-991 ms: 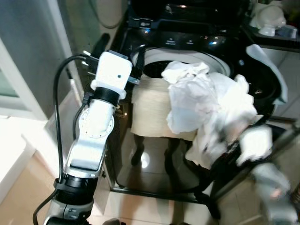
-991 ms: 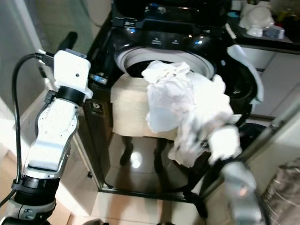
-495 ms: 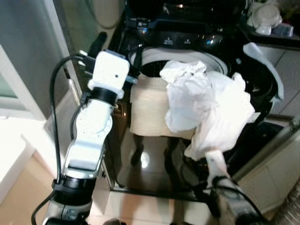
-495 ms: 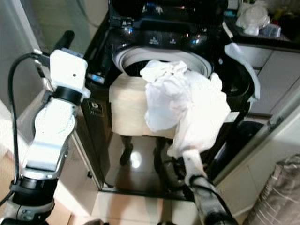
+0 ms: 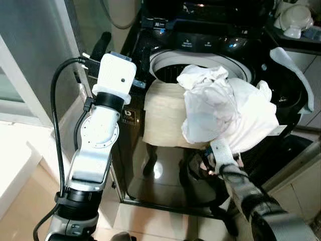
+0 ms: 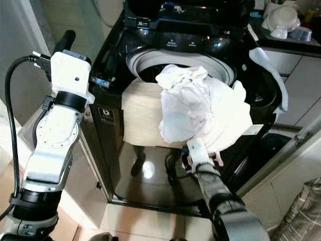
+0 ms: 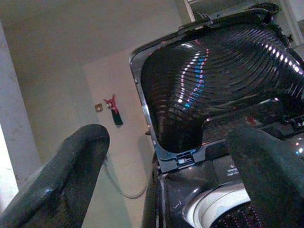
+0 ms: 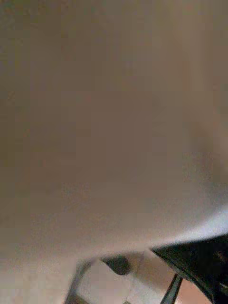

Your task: Clothes washing

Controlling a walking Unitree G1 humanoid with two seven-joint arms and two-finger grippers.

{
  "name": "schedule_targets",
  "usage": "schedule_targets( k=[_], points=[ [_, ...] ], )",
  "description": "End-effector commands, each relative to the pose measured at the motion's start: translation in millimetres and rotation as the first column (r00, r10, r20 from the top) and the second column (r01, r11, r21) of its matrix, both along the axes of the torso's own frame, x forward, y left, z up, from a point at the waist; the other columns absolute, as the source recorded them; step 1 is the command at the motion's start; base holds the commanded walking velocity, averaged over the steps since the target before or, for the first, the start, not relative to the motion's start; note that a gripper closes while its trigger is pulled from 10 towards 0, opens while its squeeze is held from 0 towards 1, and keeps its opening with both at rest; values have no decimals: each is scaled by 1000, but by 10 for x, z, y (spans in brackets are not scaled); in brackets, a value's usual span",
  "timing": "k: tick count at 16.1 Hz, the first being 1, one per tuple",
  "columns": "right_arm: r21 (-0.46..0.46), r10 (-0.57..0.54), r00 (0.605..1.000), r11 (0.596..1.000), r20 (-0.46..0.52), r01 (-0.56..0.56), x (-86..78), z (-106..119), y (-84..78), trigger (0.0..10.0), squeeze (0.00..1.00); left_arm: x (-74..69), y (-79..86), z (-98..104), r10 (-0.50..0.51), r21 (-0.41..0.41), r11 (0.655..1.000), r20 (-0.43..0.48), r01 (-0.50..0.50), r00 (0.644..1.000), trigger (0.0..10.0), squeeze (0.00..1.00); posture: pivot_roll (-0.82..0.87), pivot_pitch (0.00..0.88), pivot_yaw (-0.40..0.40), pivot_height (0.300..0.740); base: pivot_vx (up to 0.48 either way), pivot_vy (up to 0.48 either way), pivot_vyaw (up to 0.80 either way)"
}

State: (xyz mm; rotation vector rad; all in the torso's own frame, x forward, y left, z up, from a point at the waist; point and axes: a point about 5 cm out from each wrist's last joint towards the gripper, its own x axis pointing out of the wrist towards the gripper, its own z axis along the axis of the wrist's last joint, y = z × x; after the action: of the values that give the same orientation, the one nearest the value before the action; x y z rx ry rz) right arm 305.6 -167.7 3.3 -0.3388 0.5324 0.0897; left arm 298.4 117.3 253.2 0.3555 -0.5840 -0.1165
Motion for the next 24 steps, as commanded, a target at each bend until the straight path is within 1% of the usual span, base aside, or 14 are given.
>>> schedule_targets(
  k=[1, 3, 5, 6, 8, 11, 13, 17, 19, 20, 21, 22, 23, 24],
  points=[
    [-18, -8, 999, 1000, 32, 8, 110, 113, -1, 10000, 0, -5, 3, 43, 12, 0, 1000, 16, -12, 1000, 10000, 0, 129, 36, -31, 740, 0, 0, 0],
    [-3, -30, 998, 1000, 55, 30, 270, 277, 52, 10000, 0, -2, -22, 43, 7, 0, 1000, 17, -7, 1000, 10000, 0, 136, 33, -31, 740, 0, 0, 0],
    [27, -46, 992, 999, 120, 43, 440, 496, 95, 10000, 0, -1, -23, 47, 7, 2, 1000, 18, -7, 1000, 10000, 0, 136, 33, -31, 740, 0, 0, 0],
    [60, -57, 979, 997, 195, 46, 612, 755, 125, 10000, 0, 1, -17, 50, 9, 2, 1000, 20, -9, 1000, 10000, 0, 140, 31, -33, 740, 0, 0, 0],
    [118, -69, 931, 993, 357, 28, 900, 1329, 185, 10000, 0, 1, -8, 51, 15, 1, 1000, 21, -15, 1000, 10000, 0, 140, 27, -42, 740, 0, 0, 0],
    [146, -42, 850, 988, 525, -41, 1112, 2000, 305, 10000, 0, 5, -12, 51, 23, -5, 1000, 26, -23, 999, 10000, 0, 136, 24, -51, 740, 0, 0, 0],
    [147, -15, 782, 984, 623, -99, 1179, 2412, 406, 10000, 0, 7, -14, 54, 27, -11, 1000, 29, -27, 999, 10000, 0, 135, 23, -59, 740, 0, 0, 0],
    [131, 37, 663, 971, 747, -201, 1197, 3034, 586, 10000, 0, -5, -9, 53, 37, -18, 999, 32, -36, 999, 10000, 0, 144, 22, -73, 740, 0, 0, 0],
    [61, 86, 618, 975, 781, -213, 1182, 3193, 672, 10000, 0, -4, -9, 49, 38, -20, 999, 31, -37, 999, 10000, 0, 142, 22, -72, 740, 0, 0, 0],
    [-2, 99, 600, 987, 794, -161, 1180, 3220, 665, 10000, 0, 2, -16, 51, 36, -19, 999, 32, -35, 999, 10000, 0, 139, 19, -69, 740, 0, 0, 0],
    [-48, 116, 606, 991, 787, -128, 1185, 3185, 649, 10000, 0, 5, -19, 52, 35, -19, 999, 32, -34, 999, 10000, 0, 139, 18, -70, 740, 0, 0, 0],
    [-76, 111, 664, 994, 739, -81, 1208, 2983, 578, 10000, 0, 8, -27, 52, 34, -19, 999, 32, -34, 999, 10000, 0, 144, 17, -75, 740, 0, 0, 0],
    [-47, 85, 705, 996, 704, -73, 1215, 2841, 536, 10000, 0, 8, -27, 53, 36, -19, 999, 33, -35, 999, 10000, 0, 144, 17, -75, 740, 0, 0, 0],
    [2, 60, 729, 997, 682, -83, 1210, 2719, 520, 10000, 0, -4, -17, 50, 42, -20, 999, 33, -41, 999, 10000, 0, 155, 23, -80, 740, 0, 0, 0]
  ],
)
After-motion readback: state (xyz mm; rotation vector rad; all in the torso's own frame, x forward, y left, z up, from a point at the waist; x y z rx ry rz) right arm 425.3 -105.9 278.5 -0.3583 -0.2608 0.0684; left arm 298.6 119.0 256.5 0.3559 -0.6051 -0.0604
